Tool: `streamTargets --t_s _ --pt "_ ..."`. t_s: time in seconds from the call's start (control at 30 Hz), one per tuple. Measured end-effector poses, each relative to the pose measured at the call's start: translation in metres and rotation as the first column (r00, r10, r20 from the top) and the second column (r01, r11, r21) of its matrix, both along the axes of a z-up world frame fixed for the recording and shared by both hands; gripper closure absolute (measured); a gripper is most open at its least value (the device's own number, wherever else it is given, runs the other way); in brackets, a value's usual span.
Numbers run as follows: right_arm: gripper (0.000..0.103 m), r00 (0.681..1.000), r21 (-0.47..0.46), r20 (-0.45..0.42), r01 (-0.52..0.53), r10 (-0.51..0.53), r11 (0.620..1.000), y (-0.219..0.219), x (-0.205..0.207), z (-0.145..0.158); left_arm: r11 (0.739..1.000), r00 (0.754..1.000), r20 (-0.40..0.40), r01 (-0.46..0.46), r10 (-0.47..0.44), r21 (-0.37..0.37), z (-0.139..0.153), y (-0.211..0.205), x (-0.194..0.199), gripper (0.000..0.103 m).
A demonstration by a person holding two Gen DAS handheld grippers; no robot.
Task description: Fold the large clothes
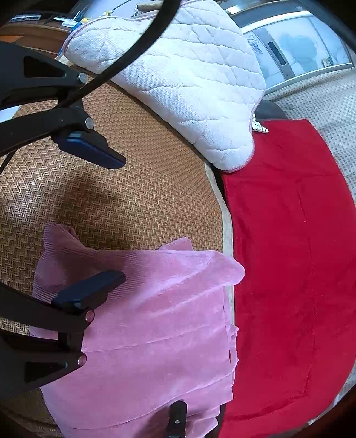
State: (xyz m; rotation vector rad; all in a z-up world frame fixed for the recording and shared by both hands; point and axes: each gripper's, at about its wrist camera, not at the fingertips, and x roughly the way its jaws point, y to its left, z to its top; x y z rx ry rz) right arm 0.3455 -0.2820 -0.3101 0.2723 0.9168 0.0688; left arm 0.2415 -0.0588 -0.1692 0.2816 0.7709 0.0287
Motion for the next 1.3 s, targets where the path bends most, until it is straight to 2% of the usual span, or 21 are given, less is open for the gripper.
streamTargets --t_s 0.1,0.37,0.67,1.03,1.1,1.3 --pt "0.046 1.000 -0.020 0.013 -0.001 0.001 1.000 0.004 -0.005 0.003 1.000 1.000 -0.016 0.003 -0.003 -0.010 -0.001 -0.001 0.001 0.026" --pt "0.046 0.991 -0.237 0.118 -0.028 0.057 0.971 0.030 -0.030 0.042 1.000 1.000 -0.030 0.001 -0.002 -0.020 -0.004 -0.001 0.003 0.026" --pt "0.046 0.985 -0.353 0.162 0.005 0.056 0.936 0.035 -0.047 0.059 1.000 0.999 -0.043 0.002 -0.003 -0.022 -0.008 -0.005 0.006 0.026" --pt "0.046 0.969 -0.414 0.225 0.001 0.101 0.910 0.050 -0.063 0.078 1.000 0.999 -0.050 0.001 -0.002 -0.014 -0.010 -0.007 0.007 0.026" --pt "0.046 0.974 -0.410 0.206 -0.003 0.096 0.912 0.047 -0.061 0.077 1.000 0.999 -0.053 0.003 -0.004 -0.014 -0.010 -0.008 0.007 0.026" --pt "0.046 0.995 -0.360 0.098 0.047 -0.013 0.932 0.025 -0.045 0.058 1.000 0.998 -0.054 0.009 -0.010 -0.020 -0.011 -0.008 0.007 0.026"
